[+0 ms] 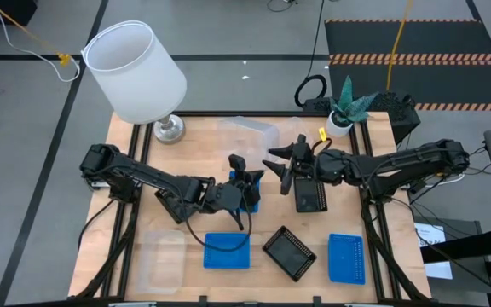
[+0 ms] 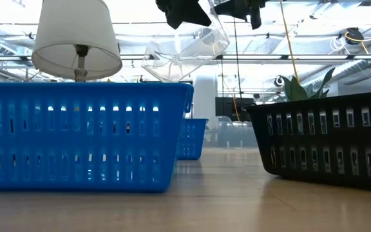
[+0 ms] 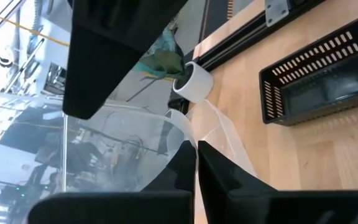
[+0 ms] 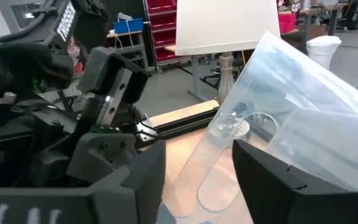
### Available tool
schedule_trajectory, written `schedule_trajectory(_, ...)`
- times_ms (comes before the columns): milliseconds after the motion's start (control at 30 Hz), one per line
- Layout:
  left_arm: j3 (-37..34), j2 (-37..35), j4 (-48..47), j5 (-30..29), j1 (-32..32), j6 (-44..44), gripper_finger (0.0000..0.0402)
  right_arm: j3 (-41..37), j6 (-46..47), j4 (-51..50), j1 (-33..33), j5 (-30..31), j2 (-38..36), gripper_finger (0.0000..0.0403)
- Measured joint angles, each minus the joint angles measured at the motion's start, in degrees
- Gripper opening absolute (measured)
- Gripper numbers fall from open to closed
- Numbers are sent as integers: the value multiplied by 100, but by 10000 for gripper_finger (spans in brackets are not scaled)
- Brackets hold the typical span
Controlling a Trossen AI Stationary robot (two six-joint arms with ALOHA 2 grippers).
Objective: Stack baskets by color
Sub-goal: Stack the top left transparent bin on the bottom transparent bin
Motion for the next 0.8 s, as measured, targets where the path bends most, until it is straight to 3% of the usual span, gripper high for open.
schedule_trajectory(367, 0, 0, -40, 308, 37, 48, 15, 0, 35, -71, -63, -43, 37, 97)
schedule_trajectory(800, 0, -2, -96, 315, 63, -170, 42, -9, -110, -232, -69, -32, 24, 75)
